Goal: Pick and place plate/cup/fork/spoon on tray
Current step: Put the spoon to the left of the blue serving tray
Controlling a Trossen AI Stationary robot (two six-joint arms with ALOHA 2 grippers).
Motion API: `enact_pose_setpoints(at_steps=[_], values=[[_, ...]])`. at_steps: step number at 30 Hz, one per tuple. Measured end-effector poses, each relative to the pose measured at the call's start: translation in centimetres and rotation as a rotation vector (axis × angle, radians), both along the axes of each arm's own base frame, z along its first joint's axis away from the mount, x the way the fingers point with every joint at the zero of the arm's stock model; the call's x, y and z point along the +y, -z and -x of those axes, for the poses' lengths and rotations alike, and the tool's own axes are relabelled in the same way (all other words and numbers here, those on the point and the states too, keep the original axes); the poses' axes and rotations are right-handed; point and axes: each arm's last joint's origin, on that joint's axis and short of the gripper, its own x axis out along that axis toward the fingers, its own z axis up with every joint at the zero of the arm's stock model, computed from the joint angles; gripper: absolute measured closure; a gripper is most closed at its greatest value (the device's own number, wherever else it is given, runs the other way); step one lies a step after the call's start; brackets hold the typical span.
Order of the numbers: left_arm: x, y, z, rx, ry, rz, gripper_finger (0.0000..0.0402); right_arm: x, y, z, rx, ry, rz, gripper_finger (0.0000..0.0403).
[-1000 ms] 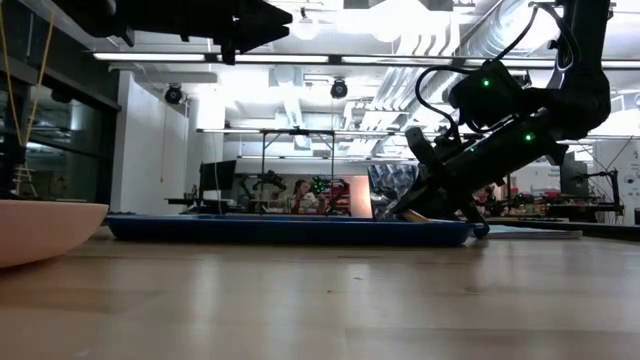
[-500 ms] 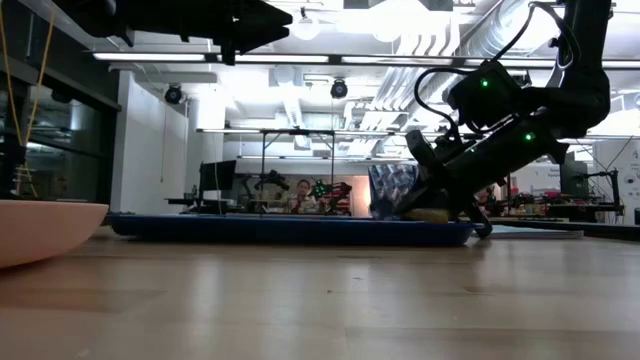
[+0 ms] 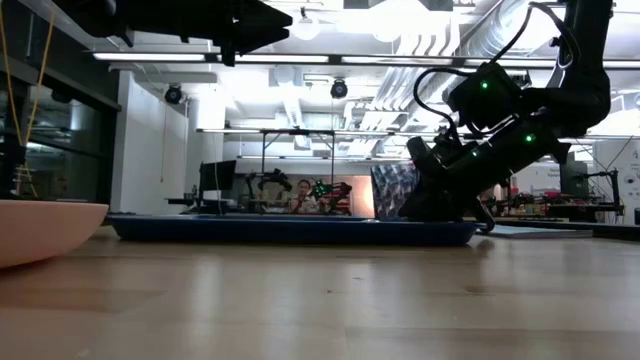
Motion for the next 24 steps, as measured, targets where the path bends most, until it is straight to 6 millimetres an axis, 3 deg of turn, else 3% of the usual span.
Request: enact_pose_setpoints(at_steps=[8,13,19,24], values=[[0.0,0.0,0.0,0.004,0.000,0.000,0.0264,0.1,-1.2,-0.1,-0.021,-0.070,0.036,0.0313],[0.0,0.0,0.0,0.003,-0.003,0.000,0.0264,0.4,-2.7,-2.2,-0.029,-0.220,0.053,0.0313],[0.0,0.0,0.0,0.004,-0.003,0.001,0.0264,1.2,-5.0,-5.5,0.195,-0.304,0.154,0.0313],[0.0,0.1,0.0,0.014,-0.002,0.002,0.0264,1.8,-6.5,-6.4,0.402,-0.221,0.222,0.0312]])
